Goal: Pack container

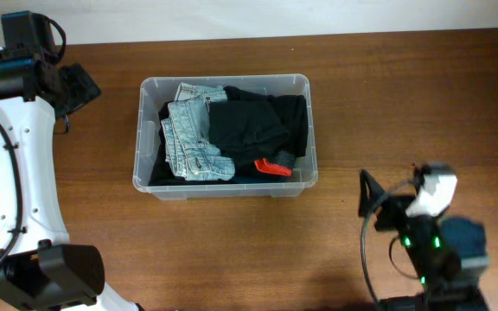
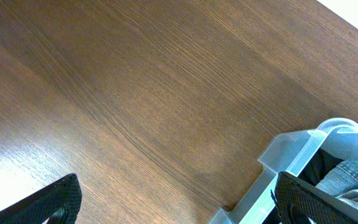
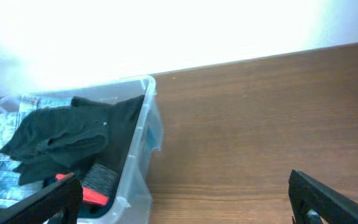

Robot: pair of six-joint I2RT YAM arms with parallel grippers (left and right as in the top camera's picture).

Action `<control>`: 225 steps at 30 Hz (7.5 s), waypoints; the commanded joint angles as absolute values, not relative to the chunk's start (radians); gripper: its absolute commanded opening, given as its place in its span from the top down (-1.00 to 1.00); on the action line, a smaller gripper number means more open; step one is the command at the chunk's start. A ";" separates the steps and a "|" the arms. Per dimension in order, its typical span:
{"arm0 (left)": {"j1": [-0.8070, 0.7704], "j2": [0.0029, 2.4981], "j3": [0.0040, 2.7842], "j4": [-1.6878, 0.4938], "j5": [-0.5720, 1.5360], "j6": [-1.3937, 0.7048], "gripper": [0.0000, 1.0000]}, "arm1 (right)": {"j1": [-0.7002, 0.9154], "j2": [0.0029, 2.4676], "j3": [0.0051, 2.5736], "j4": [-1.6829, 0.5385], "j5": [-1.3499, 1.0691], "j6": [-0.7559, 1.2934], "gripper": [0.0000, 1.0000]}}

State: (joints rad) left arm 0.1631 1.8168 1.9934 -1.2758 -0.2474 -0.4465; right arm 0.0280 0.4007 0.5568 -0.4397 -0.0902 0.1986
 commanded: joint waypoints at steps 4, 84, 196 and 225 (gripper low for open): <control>0.160 1.797 2.000 -1.277 -0.251 -0.456 -0.99 | -0.041 0.193 0.376 -0.302 -0.159 0.178 -0.97; 0.160 1.797 2.000 -1.277 -0.250 -0.456 -0.99 | -0.068 0.004 0.006 -0.072 -0.089 0.108 -0.97; -0.015 0.004 0.008 -0.079 0.037 0.130 -0.99 | -0.068 0.004 0.006 -0.072 -0.089 0.108 -0.97; 0.005 0.005 0.008 -0.079 0.038 0.129 -0.99 | -0.068 0.004 0.006 -0.072 -0.089 0.108 -0.97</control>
